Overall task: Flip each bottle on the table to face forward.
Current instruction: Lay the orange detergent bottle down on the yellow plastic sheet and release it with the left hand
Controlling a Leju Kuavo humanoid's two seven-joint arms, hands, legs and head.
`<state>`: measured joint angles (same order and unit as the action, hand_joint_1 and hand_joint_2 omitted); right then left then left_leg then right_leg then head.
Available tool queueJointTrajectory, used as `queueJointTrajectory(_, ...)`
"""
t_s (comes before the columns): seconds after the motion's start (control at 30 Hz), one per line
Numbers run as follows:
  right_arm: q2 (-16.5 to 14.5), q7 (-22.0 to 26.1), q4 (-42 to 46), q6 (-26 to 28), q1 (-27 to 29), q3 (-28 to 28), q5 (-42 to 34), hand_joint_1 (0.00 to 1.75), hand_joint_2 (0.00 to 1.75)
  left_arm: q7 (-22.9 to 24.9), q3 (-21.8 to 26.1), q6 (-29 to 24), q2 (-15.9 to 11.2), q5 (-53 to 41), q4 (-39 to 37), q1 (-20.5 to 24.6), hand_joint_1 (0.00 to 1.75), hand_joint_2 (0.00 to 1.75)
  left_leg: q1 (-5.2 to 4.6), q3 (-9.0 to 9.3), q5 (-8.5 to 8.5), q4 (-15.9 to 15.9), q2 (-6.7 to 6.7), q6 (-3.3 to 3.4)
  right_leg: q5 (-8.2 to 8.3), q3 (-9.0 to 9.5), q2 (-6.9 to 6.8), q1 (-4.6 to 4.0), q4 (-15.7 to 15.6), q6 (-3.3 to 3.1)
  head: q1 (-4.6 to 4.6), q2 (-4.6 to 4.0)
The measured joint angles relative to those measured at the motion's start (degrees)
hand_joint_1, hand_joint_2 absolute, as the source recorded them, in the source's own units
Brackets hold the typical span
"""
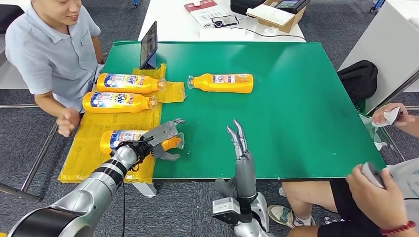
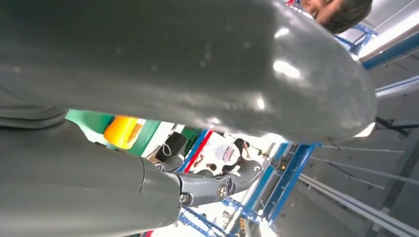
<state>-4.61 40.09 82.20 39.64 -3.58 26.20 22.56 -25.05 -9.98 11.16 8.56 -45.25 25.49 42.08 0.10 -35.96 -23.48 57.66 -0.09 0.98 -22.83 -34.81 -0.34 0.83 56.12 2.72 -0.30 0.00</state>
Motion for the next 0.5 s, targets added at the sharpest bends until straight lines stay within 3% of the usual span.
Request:
queueJointTrajectory(0.23, 0.83, 0.0, -0.28, 0.11, -0.23, -0.09, -0.47, 0.0, 0.0, -5.96, -1.38, -3.43, -0.11, 5.71, 1.02, -0.22, 0.0, 1.75, -0.01, -0.02, 0.0, 0.0, -0.03, 0.0, 0.0, 0.0, -0.01, 0.02, -0.01, 0.0, 0.02, 0.0)
queueJointTrajectory(0.33, 1.16, 0.0, -0.24, 0.13, -0.02, -0.31, -3.26, 0.0, 0.0, -8.31, 0.25, -2.01, 0.66, 18.14, 5.79, -2.21, 0.0, 1.75, -0.02, -0.01, 0.0, 0.0, -0.03, 0.0, 0.0, 0.0, 0.0, 0.04, -0.02, 0.0, 0.01, 0.0)
queueJointTrajectory(0.43, 1.62, 0.0, -0.04, 0.14, 0.38, -0.3, -5.93, 0.0, 0.0, -6.17, 3.6, 3.46, 2.73, 34.79, 14.6, -6.61, 0.0, 1.75, -0.03, -0.02, -0.01, 0.0, -0.03, 0.01, 0.0, -0.01, 0.0, 0.05, -0.02, 0.0, 0.01, 0.0)
queueJointTrajectory(0.5, 1.95, 0.0, 0.12, 0.14, 0.54, -0.27, -6.85, 0.0, 0.0, -4.97, 5.1, 5.35, 3.88, 39.8, 19.5, -9.04, 0.0, 1.75, -0.03, -0.03, -0.03, 0.0, -0.02, 0.01, -0.01, -0.02, 0.0, 0.05, -0.03, 0.01, 0.01, 0.0)
